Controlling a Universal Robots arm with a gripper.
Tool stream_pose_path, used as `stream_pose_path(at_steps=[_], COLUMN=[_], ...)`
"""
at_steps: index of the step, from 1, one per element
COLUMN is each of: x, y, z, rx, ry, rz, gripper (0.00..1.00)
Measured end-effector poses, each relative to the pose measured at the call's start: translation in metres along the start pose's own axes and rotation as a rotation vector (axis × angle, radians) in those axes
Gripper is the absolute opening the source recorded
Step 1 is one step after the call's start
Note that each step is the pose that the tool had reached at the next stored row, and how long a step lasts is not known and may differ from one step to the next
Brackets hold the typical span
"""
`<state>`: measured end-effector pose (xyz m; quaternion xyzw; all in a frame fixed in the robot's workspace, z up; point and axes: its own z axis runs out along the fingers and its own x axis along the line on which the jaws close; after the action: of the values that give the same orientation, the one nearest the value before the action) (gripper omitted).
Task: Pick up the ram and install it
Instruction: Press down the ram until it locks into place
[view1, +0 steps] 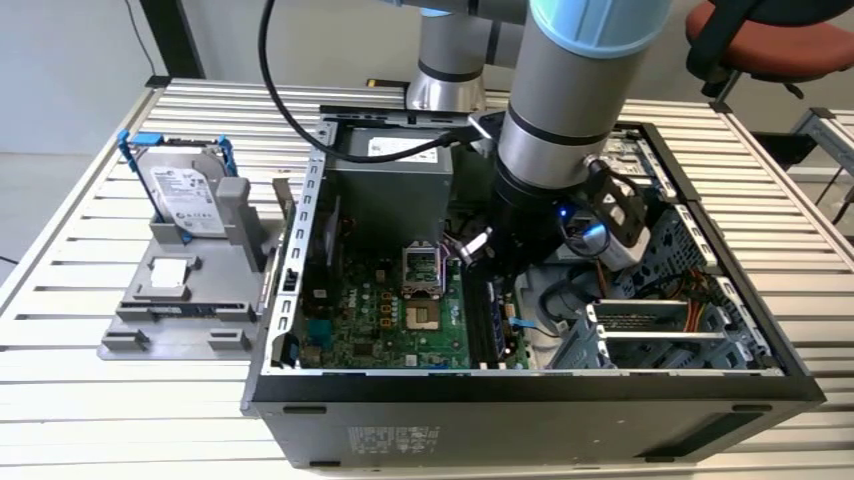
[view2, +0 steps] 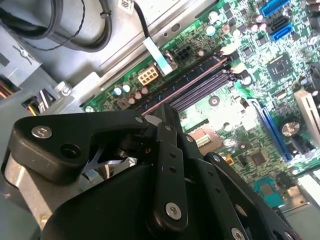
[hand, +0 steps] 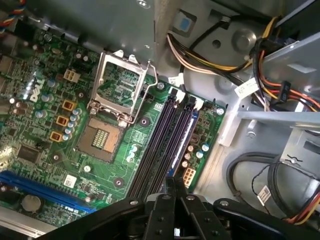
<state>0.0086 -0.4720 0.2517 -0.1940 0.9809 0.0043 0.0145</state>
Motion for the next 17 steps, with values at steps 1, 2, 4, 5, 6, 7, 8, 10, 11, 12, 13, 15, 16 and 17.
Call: stream_pose_path(at_steps=[1, 2, 4, 5, 6, 7, 8, 10, 11, 12, 13, 15, 16, 17], x=[0.0000, 0.0000, 0.0000, 0.0000, 0.0000, 0.0000, 0.0000, 0.0000, 0.0000, 0.0000, 0.0000, 0.0000, 0.0000, 0.0000], y=[0.0000, 0.0000, 0.0000, 0.0000, 0.0000, 0.0000, 0.0000, 0.0000, 0.0000, 0.0000, 0.0000, 0.0000, 0.0000, 0.0000], z=[0.0000, 0.0000, 0.0000, 0.0000, 0.0000, 0.0000, 0.0000, 0.0000, 0.0000, 0.0000, 0.0000, 0.0000, 0.0000, 0.0000], rx=[-0.0003, -0.0006, -0.0011, -0.0014, -0.0017, -0.0021, -0.0023, -0.0028, -0.0031, -0.0034, -0.0036, -0.0044, -0.0047, -0.0052], ry=[0.0000, 0.0001, 0.0002, 0.0002, 0.0002, 0.0001, 0.0002, 0.0003, 0.0003, 0.0003, 0.0003, 0.0003, 0.0004, 0.0005], rz=[-0.010, -0.020, -0.039, -0.048, -0.058, -0.067, -0.075, -0.093, -0.101, -0.111, -0.121, -0.143, -0.156, -0.171], gripper=[0.00, 0.00, 0.00, 0.00, 0.00, 0.00, 0.00, 0.00, 0.00, 0.00, 0.00, 0.00, 0.00, 0.00])
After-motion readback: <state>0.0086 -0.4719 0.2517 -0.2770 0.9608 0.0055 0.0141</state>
